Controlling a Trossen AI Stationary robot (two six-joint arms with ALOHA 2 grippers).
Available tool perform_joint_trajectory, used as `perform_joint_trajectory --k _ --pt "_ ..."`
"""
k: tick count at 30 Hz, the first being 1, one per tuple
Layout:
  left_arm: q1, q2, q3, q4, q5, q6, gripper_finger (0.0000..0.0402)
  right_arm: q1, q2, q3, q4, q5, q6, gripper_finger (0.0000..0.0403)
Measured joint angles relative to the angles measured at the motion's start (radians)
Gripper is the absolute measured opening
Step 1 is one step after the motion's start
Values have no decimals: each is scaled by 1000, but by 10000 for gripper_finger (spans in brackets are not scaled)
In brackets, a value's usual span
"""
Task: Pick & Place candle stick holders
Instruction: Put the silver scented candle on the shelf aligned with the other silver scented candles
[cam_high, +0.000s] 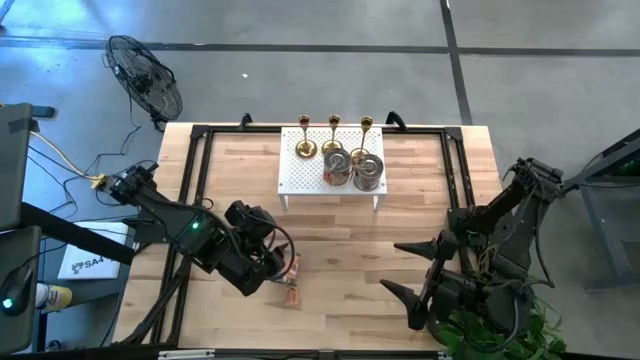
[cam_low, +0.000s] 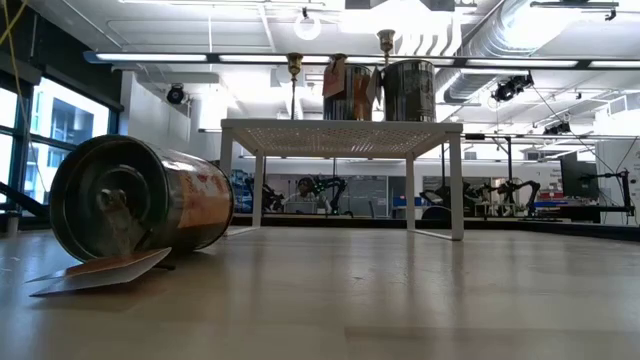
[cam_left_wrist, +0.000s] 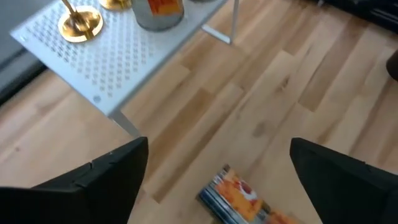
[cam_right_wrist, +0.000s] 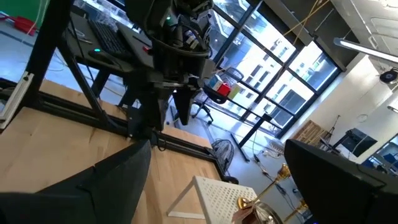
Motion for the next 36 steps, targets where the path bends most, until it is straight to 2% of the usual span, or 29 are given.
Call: perform_joint_trajectory --k 5,10,16,21,29,36 --pt "0 0 0 -1 45 -29 384 -18 0 0 -64 -57 76 364" --pt "0 0 0 0 75 -1 398 -62 0 0 -160 -192 179 364" --pt "0 0 0 2 298 49 395 -127 0 0 -304 -407 338 364" --pt "0 0 0 10 437 47 395 -158 0 0 -386 -443 418 364" --pt "1 0 0 37 461 49 395 -184 0 0 -447 -533 448 364" --pt "0 0 0 78 468 51 395 -190 0 0 -448 -539 450 364"
